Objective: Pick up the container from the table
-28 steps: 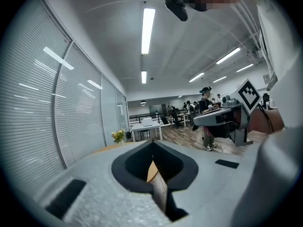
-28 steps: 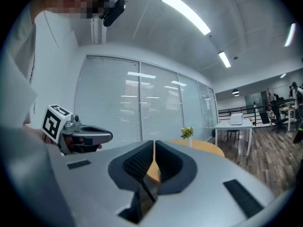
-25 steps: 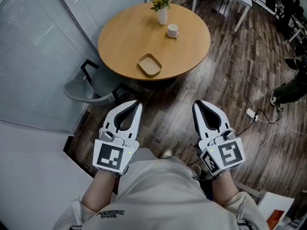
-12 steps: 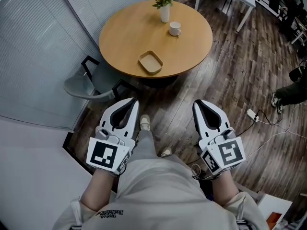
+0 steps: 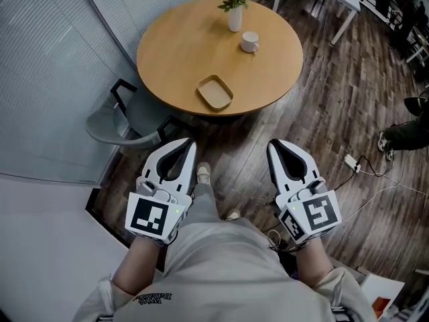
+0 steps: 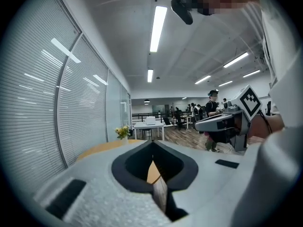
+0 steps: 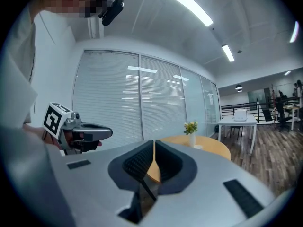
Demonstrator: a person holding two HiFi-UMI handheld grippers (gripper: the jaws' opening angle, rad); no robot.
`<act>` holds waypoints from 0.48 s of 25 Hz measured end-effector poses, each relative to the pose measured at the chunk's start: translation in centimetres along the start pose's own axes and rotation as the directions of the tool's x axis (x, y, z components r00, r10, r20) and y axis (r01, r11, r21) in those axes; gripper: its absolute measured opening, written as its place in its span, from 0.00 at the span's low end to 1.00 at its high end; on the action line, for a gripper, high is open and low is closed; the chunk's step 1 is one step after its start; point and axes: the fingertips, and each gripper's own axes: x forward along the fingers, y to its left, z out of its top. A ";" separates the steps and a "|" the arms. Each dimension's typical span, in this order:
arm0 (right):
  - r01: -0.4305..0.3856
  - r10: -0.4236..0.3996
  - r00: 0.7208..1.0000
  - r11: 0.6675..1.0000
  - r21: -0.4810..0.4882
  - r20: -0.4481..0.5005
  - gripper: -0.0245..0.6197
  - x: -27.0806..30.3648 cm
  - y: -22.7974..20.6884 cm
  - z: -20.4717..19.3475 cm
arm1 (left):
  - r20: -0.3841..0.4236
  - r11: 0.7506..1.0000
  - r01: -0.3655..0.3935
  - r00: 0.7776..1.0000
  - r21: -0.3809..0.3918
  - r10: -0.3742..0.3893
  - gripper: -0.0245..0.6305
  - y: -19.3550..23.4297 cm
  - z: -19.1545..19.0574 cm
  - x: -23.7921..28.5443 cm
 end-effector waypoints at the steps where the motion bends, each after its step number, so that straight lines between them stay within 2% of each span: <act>1: -0.001 0.001 1.000 1.000 -0.001 -0.004 0.09 0.8 -0.1 0.0 | -0.003 1.000 0.002 1.000 -0.004 -0.002 0.07 0.6 -0.2 0.4; 12: 0.003 -0.003 1.000 1.000 -0.020 -0.015 0.09 9.4 -1.7 1.7 | -0.014 1.000 0.009 1.000 -0.023 -0.009 0.07 7.6 -0.4 5.7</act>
